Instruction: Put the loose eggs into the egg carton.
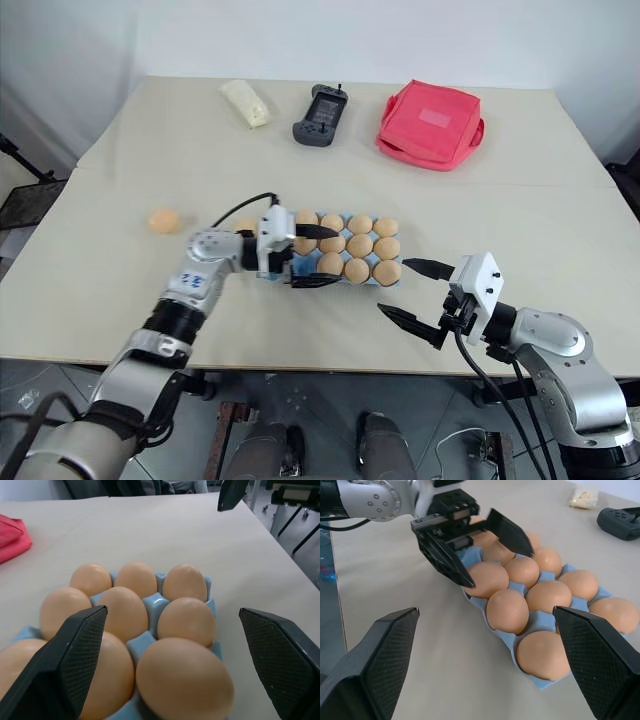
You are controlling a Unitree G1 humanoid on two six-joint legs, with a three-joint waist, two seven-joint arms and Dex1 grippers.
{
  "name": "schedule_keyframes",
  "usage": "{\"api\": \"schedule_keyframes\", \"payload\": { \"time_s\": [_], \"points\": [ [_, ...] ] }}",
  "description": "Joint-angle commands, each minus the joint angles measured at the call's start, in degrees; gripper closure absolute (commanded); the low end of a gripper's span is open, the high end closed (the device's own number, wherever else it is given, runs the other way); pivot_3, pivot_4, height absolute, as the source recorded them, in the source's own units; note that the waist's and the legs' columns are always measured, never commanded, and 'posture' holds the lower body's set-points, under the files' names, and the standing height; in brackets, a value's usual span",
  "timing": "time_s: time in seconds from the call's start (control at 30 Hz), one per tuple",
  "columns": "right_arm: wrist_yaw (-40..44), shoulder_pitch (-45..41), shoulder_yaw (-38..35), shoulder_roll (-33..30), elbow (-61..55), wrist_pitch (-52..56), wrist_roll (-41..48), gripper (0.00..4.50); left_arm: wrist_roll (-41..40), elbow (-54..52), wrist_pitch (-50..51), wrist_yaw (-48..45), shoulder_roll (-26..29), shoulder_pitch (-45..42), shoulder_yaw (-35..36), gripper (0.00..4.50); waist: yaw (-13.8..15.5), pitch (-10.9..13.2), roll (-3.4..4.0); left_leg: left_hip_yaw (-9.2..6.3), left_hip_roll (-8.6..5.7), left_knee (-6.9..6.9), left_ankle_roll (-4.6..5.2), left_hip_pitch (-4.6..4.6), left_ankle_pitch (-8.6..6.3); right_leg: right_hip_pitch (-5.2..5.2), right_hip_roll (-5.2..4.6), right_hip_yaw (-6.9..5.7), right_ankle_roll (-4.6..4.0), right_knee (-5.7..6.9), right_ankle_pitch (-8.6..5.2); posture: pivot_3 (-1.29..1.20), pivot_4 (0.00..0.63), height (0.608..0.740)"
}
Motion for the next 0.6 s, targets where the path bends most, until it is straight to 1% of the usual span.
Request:
{"api": "schedule_keyframes", "payload": {
  "time_s": [0.03,0.13,0.2,0.27,0.37,0.43,0.5,0.6],
  "points": [
    [1.23,-1.90,0.26,0.02,-0.22,-0.24,1.13,0.00,-4.60,-7.40,1.60,-1.37,4.91,4.19,5.51,0.02,-0.11,0.00,0.00,-0.01,0.01,0.00,0.00,0.00,0.00,-0.01,0.00,0.00,-0.01,0.03,0.00,0.00,0.150,0.740],
    [2.36,-3.54,1.16,0.14,1.01,-0.14,1.14,0.00,-7.45,-10.49,2.50,-1.13,9.82,8.80,10.76,0.02,0.12,0.00,0.00,-0.04,0.00,0.03,0.06,0.01,0.00,0.00,-0.05,0.00,-0.03,0.04,0.02,0.00,0.150,0.740],
    [2.91,-4.29,1.52,0.16,1.65,-0.13,1.11,0.00,-8.57,-11.98,2.95,-0.91,11.98,11.33,13.09,0.02,0.28,0.00,0.00,-0.07,-0.02,0.04,0.09,0.01,-0.01,0.02,-0.11,0.00,-0.05,0.04,0.02,0.00,0.150,0.740],
    [3.56,-5.35,2.32,0.30,2.47,-0.12,1.03,0.00,-9.25,-13.43,2.97,1.29,15.47,16.60,18.11,0.02,0.25,0.00,0.00,-0.12,-0.04,0.04,0.11,0.01,-0.01,0.04,-0.20,-0.03,-0.05,0.01,0.02,0.00,0.150,0.740],
    [4.24,-6.31,2.93,0.46,3.38,-0.17,0.90,0.00,-9.81,-16.56,3.57,5.07,18.67,24.11,23.73,0.02,-0.02,0.00,-0.01,-0.11,-0.05,-0.03,0.10,0.00,-0.05,0.01,-0.25,-0.01,-0.05,-0.04,0.02,0.00,0.150,0.740],
    [4.50,-6.84,3.22,0.59,3.91,-0.18,0.83,0.00,-11.09,-17.80,5.01,7.22,19.90,28.42,27.55,0.02,0.03,0.00,0.00,-0.12,-0.05,-0.11,0.07,0.00,-0.06,-0.02,-0.28,-0.02,-0.05,-0.10,0.02,0.00,0.150,0.740],
    [4.74,-7.36,3.50,0.65,4.41,-0.20,0.79,0.00,-11.62,-17.12,5.39,8.72,20.55,30.76,29.98,0.02,0.18,0.00,0.00,-0.12,-0.05,-0.16,0.07,-0.01,-0.06,-0.02,-0.29,-0.02,-0.05,-0.16,0.02,0.00,0.150,0.740],
    [5.26,-8.23,4.06,0.57,5.19,-0.14,0.79,0.00,-11.30,-16.75,5.48,10.70,20.52,33.14,31.40,0.02,0.46,0.00,0.00,-0.17,-0.10,-0.20,0.05,-0.02,-0.11,-0.01,-0.37,-0.09,-0.05,-0.22,0.02,0.00,0.150,0.740]
  ]
}}
